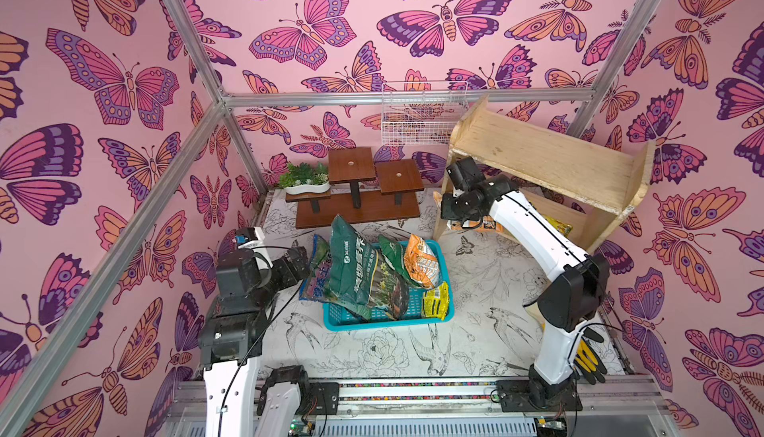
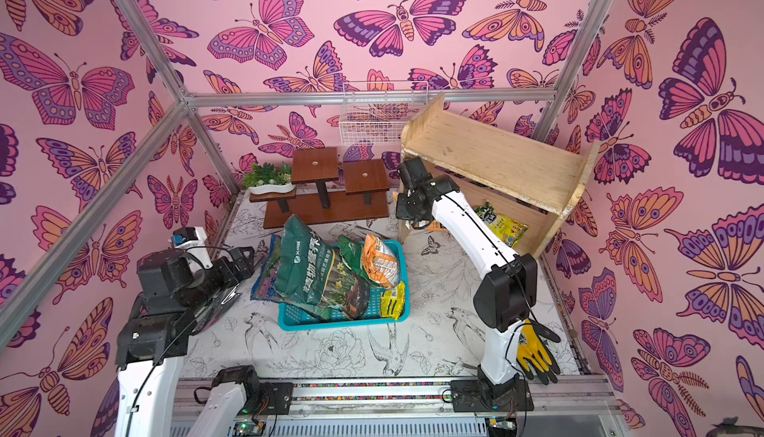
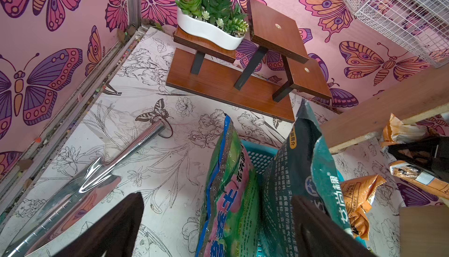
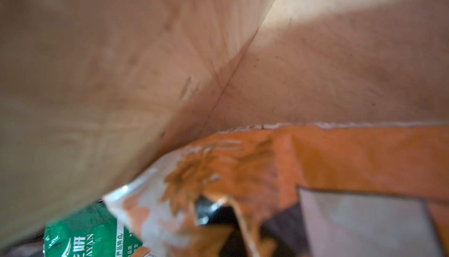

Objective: Take down the fertilizer bag from the shelf
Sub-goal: Pick up the fertilizer bag from the shelf, then place the fertilizer bag in the storage box.

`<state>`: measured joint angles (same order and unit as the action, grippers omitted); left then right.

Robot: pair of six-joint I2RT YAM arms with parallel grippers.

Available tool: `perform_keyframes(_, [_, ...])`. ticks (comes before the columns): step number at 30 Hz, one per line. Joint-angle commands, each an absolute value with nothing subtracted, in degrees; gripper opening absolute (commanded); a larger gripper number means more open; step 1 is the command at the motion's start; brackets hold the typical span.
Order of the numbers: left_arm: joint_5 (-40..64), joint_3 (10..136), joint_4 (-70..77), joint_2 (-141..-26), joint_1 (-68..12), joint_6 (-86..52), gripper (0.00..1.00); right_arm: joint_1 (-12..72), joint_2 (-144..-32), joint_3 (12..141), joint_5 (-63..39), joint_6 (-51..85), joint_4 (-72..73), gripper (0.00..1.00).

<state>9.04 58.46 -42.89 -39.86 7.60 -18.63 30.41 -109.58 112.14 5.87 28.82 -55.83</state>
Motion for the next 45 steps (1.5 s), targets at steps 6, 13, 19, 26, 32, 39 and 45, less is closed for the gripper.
perform_keyframes(6, [9.6,58.28,-42.09,-39.45,8.0,-18.33,1.0,31.49,-108.85,116.9,9.54,23.67,-57.53,0.0])
perform_keyframes(13, [9.49,58.22,-42.03,-39.46,7.95,-18.36,1.0,35.38,-99.56,115.51,11.43,24.41,-60.34,0.0])
perform_keyframes(19, [9.49,58.27,-42.07,-39.46,7.95,-18.28,1.0,39.58,-93.61,114.66,11.56,24.57,-62.41,0.0])
perform_keyframes(26, [9.36,58.18,-42.08,-39.55,8.0,-18.29,1.0,44.88,-90.22,117.24,12.09,26.92,-65.0,0.0])
perform_keyframes(32, [9.4,58.18,-42.08,-39.5,8.0,-18.28,1.0,51.23,-86.35,120.34,13.18,29.15,-66.46,0.0])
perform_keyframes(39, [9.31,58.18,-42.04,-39.55,7.99,-18.29,1.0,60.31,-85.21,123.78,18.05,30.48,-68.09,0.0])
perform_keyframes(45, [9.31,58.16,-42.07,-39.55,7.99,-18.28,1.0,63.58,-85.08,121.16,16.66,31.64,-66.67,0.0])
